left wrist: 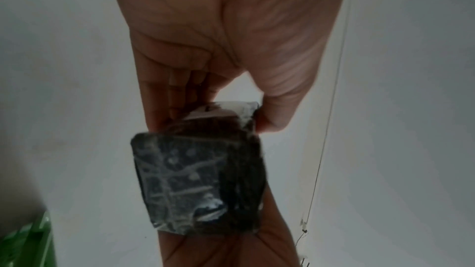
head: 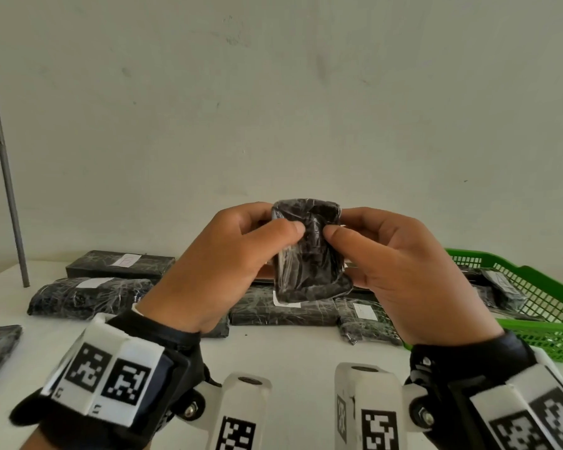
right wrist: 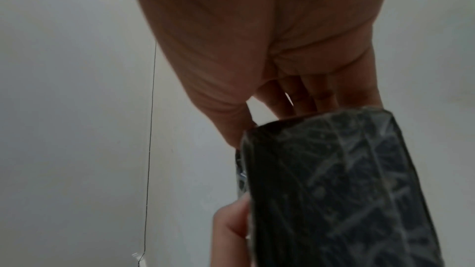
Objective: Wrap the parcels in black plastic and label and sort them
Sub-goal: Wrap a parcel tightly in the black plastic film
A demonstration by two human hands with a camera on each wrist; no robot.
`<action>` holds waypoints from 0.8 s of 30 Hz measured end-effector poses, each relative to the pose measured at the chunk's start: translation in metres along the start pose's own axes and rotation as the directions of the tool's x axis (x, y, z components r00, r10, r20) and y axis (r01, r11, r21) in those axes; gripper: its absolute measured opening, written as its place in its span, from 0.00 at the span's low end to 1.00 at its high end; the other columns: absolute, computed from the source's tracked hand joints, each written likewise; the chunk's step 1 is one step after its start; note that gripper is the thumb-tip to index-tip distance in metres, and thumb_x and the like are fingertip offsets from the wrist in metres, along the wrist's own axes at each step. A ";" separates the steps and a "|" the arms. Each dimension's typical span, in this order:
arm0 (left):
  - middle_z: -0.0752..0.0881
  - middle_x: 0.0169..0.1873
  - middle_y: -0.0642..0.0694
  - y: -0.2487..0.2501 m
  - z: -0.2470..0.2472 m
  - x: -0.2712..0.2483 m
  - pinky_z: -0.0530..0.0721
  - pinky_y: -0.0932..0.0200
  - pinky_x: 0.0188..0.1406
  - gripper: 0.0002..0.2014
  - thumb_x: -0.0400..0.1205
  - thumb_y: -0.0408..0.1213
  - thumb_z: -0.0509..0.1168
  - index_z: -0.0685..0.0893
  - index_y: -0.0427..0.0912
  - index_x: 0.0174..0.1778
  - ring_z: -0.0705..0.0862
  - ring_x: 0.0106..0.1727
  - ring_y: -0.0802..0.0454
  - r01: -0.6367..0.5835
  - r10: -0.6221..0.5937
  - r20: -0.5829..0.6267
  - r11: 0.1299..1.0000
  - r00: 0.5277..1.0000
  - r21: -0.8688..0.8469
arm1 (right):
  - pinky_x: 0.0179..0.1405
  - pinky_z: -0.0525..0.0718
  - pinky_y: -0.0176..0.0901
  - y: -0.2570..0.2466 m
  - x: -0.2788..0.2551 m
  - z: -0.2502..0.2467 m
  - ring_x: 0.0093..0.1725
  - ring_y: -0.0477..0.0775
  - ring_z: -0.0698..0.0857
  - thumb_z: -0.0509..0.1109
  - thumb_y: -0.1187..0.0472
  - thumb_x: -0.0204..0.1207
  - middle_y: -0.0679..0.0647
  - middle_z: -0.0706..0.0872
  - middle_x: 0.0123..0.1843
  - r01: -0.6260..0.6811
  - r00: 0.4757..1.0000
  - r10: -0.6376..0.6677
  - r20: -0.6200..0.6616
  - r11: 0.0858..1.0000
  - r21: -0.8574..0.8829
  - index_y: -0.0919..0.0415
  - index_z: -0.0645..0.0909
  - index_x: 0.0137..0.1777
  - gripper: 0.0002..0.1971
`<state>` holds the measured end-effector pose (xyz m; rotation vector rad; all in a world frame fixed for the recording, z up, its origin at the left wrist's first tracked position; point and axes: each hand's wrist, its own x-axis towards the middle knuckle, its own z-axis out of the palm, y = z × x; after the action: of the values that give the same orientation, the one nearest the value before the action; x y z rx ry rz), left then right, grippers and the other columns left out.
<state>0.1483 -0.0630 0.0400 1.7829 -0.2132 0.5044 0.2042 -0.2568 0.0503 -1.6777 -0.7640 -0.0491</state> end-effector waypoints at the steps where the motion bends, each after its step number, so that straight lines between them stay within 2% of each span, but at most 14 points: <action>1: 0.84 0.50 0.22 0.001 0.000 0.000 0.88 0.27 0.61 0.28 0.71 0.58 0.71 0.88 0.35 0.54 0.85 0.54 0.22 -0.007 0.007 -0.002 1.000 1.000 -0.003 | 0.44 0.88 0.35 -0.001 -0.001 0.000 0.45 0.46 0.95 0.72 0.56 0.85 0.51 0.96 0.45 -0.003 1.000 0.003 -0.001 1.000 0.008 0.53 0.91 0.58 0.08; 3: 0.86 0.51 0.23 0.002 0.002 0.000 0.91 0.33 0.58 0.23 0.74 0.51 0.72 0.89 0.35 0.55 0.87 0.55 0.24 -0.021 0.021 -0.004 1.000 1.000 -0.016 | 0.44 0.89 0.34 -0.003 -0.001 0.002 0.47 0.47 0.95 0.71 0.56 0.85 0.52 0.96 0.46 -0.012 1.000 0.012 0.003 1.000 0.008 0.52 0.91 0.58 0.08; 5: 0.91 0.50 0.32 0.000 0.005 0.000 0.92 0.33 0.57 0.16 0.76 0.47 0.71 0.92 0.43 0.55 0.92 0.54 0.32 -0.036 0.036 -0.002 0.999 0.999 -0.013 | 0.50 0.93 0.43 -0.003 -0.002 0.004 0.50 0.53 0.96 0.71 0.54 0.86 0.56 0.96 0.48 -0.014 1.000 0.014 0.010 1.000 0.025 0.53 0.91 0.58 0.09; 7: 0.92 0.47 0.37 0.001 0.006 -0.001 0.92 0.33 0.54 0.13 0.77 0.47 0.69 0.93 0.48 0.53 0.92 0.51 0.35 -0.065 0.065 -0.011 0.998 0.998 0.013 | 0.52 0.93 0.52 -0.003 -0.001 0.006 0.48 0.57 0.96 0.71 0.55 0.86 0.58 0.96 0.47 -0.002 1.000 0.003 -0.012 0.997 0.071 0.57 0.91 0.58 0.09; 9: 0.92 0.46 0.38 0.003 0.006 -0.002 0.93 0.37 0.51 0.12 0.78 0.48 0.69 0.92 0.50 0.52 0.92 0.49 0.37 -0.082 0.082 -0.002 0.996 0.997 0.032 | 0.51 0.92 0.54 -0.003 -0.002 0.005 0.46 0.56 0.96 0.72 0.54 0.85 0.57 0.96 0.45 0.017 0.999 -0.014 -0.038 0.995 0.098 0.59 0.91 0.56 0.11; 11: 0.94 0.48 0.43 0.006 0.005 -0.003 0.93 0.42 0.54 0.13 0.76 0.47 0.72 0.92 0.51 0.54 0.93 0.51 0.43 -0.073 0.073 0.023 0.997 0.997 0.024 | 0.56 0.92 0.59 -0.005 -0.002 0.003 0.48 0.57 0.96 0.74 0.50 0.85 0.56 0.96 0.46 0.032 0.999 -0.028 -0.044 0.995 0.099 0.58 0.92 0.56 0.12; 13: 0.94 0.51 0.41 0.005 0.005 -0.003 0.91 0.35 0.59 0.16 0.72 0.48 0.74 0.92 0.51 0.55 0.93 0.55 0.40 -0.053 0.053 0.016 0.999 0.998 0.003 | 0.62 0.91 0.64 -0.004 -0.002 0.002 0.52 0.58 0.96 0.78 0.43 0.80 0.56 0.96 0.51 0.017 1.000 -0.017 0.013 0.998 0.061 0.53 0.91 0.60 0.16; 14: 0.94 0.52 0.40 0.003 0.005 -0.003 0.91 0.32 0.59 0.17 0.70 0.49 0.74 0.92 0.51 0.54 0.93 0.55 0.39 -0.042 0.042 -0.001 0.999 0.999 -0.006 | 0.63 0.90 0.64 -0.003 -0.001 0.002 0.53 0.58 0.96 0.78 0.40 0.75 0.56 0.96 0.53 -0.008 0.999 0.006 0.053 1.000 0.026 0.50 0.90 0.63 0.21; 16: 0.94 0.51 0.42 0.001 0.008 -0.003 0.92 0.36 0.58 0.15 0.72 0.45 0.75 0.91 0.49 0.55 0.94 0.54 0.41 -0.018 0.018 -0.034 1.000 0.999 -0.012 | 0.61 0.92 0.61 0.000 0.001 0.003 0.53 0.57 0.96 0.78 0.41 0.69 0.57 0.95 0.55 -0.060 0.993 0.062 0.103 0.998 -0.024 0.46 0.87 0.67 0.26; 19: 0.94 0.50 0.40 0.003 0.010 -0.003 0.93 0.51 0.50 0.08 0.82 0.38 0.75 0.91 0.43 0.56 0.95 0.51 0.46 0.046 -0.047 -0.016 0.997 0.999 -0.056 | 0.55 0.95 0.58 0.000 0.002 0.004 0.49 0.58 0.97 0.78 0.53 0.75 0.59 0.95 0.53 -0.086 0.991 0.091 0.098 0.995 -0.056 0.50 0.86 0.68 0.20; 21: 0.92 0.51 0.32 0.004 0.009 -0.003 0.94 0.51 0.47 0.08 0.85 0.38 0.70 0.91 0.38 0.53 0.94 0.50 0.40 0.067 -0.070 -0.031 0.994 0.997 -0.084 | 0.54 0.95 0.57 -0.001 0.001 0.005 0.48 0.58 0.97 0.76 0.59 0.77 0.59 0.95 0.52 -0.088 0.991 0.095 0.094 0.994 -0.067 0.52 0.86 0.68 0.18; 24: 0.85 0.50 0.23 0.001 0.006 -0.001 0.94 0.40 0.51 0.17 0.82 0.47 0.72 0.89 0.33 0.51 0.88 0.52 0.26 0.024 -0.028 -0.099 0.999 0.995 -0.034 | 0.57 0.94 0.61 -0.002 -0.001 0.009 0.48 0.56 0.97 0.78 0.55 0.76 0.55 0.96 0.51 -0.076 0.988 0.089 0.127 0.991 -0.108 0.49 0.86 0.65 0.18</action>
<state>0.1482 -0.0687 0.0393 1.7220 -0.1280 0.5665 0.1996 -0.2494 0.0497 -1.8232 -0.8007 0.0824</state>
